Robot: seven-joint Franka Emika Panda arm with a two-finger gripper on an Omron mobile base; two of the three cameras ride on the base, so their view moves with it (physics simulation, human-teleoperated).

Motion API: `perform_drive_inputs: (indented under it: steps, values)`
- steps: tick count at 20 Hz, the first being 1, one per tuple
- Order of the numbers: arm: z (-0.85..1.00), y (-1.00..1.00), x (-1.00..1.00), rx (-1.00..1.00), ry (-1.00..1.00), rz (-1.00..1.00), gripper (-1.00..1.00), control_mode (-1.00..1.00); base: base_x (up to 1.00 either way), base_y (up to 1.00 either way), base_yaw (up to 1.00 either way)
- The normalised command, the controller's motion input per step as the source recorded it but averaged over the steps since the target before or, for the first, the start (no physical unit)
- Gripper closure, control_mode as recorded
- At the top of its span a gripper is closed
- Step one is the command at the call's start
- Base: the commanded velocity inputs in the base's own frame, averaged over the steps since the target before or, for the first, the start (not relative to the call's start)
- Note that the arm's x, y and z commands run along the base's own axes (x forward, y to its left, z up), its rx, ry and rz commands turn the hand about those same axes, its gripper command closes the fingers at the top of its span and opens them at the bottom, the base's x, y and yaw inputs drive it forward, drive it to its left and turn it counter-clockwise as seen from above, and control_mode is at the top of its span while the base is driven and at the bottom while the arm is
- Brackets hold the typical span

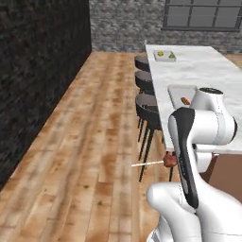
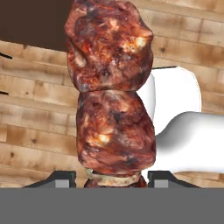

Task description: Place the cold items (broccoli and lemon) from the fridge in one tupperware on the dining counter. Place the warm items (kebab skewer and hot dog) in the stove area in another tupperware.

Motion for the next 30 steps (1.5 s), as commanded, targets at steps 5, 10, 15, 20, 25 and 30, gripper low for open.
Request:
perform_drive_inputs:
  steps: [5,10,15,20,25,30]
  values:
    - [0.0,0.0,0.0,0.0,0.0,0.0,1.0,1.0,0.38,0.7,-0.67]
    - [0.0,0.0,0.0,0.0,0.0,0.0,1.0,1.0,0.48,0.72,-0.66]
    - [0.0,0.0,0.0,0.0,0.0,0.0,1.0,1.0,0.45,0.96,-0.58]
    - [0.0,0.0,0.0,0.0,0.0,0.0,1.0,1.0,0.5,0.87,-0.61]
    - [0.0,0.0,0.0,0.0,0.0,0.0,1.0,1.0,0.47,0.83,-0.62]
    - [0.0,0.0,0.0,0.0,0.0,0.0,1.0,1.0,0.32,0.87,-0.62]
